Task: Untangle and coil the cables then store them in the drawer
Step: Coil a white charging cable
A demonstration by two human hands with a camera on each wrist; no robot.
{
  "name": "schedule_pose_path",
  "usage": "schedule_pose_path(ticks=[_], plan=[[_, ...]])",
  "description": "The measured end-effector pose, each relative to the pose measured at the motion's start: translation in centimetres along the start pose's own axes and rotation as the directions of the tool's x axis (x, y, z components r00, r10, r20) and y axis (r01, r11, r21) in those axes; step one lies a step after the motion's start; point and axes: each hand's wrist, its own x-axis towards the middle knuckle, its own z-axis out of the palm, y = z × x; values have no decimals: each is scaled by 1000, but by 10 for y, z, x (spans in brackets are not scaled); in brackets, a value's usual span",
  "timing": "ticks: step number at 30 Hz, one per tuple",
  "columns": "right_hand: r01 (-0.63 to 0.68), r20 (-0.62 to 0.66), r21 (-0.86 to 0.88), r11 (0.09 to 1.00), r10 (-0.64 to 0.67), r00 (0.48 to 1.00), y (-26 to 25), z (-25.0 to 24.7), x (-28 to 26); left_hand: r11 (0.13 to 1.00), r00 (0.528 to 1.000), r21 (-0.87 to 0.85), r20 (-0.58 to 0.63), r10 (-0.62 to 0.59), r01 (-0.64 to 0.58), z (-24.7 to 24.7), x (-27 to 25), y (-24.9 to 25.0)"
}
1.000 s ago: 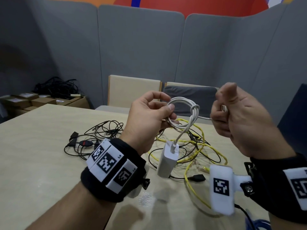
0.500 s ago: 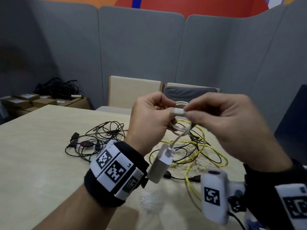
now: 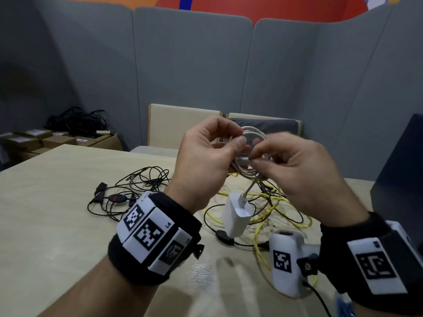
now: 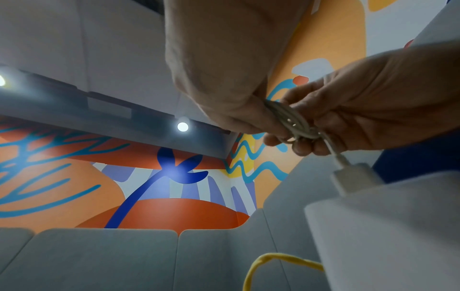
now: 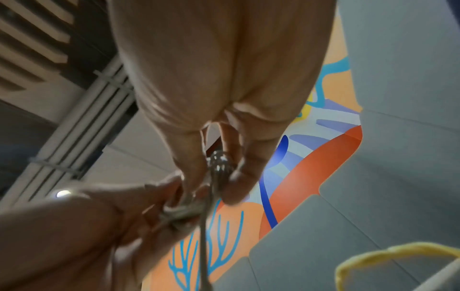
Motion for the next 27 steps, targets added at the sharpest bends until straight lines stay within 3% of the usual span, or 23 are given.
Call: schedule_pose_path(ticks=[4, 7, 9, 11, 12, 13, 14, 17, 19, 27], plan=[[-48, -163, 181, 982, 78, 984, 2, 12, 0, 1000, 994, 23, 107, -20, 18, 2, -2, 0], [-120, -27, 401, 908, 143, 989, -1, 10, 2, 999, 995, -28, 90, -43, 46, -1, 0, -1], [-210, 143, 641, 739, 154, 978, -3, 4, 2, 985, 993, -143, 82, -85, 97, -4, 1, -2], [-291, 237, 827, 481, 171, 956, -3, -2, 3, 954, 988, -264, 96, -118, 140, -4, 2, 0], [-311, 255, 865, 393, 187, 949, -3, -4, 3, 942, 987, -301, 106, -122, 149, -4, 2, 1], [-324, 267, 873, 364, 200, 943, 0, -5, 3, 937, 986, -317, 114, -118, 149, -3, 2, 1], [-336, 277, 858, 389, 201, 940, 2, -5, 2, 940, 987, -312, 117, -109, 140, -1, 1, 2], [-299, 276, 740, 602, 133, 952, 6, 1, 1, 975, 995, -207, 64, -73, 85, 3, 0, -1], [-269, 280, 674, 688, 99, 955, 4, 3, 0, 989, 999, -138, 19, -48, 50, 5, -1, -5], [-129, 122, 466, 875, 82, 989, 5, 23, 0, 999, 997, -37, -78, -26, 24, 7, -1, -11]])
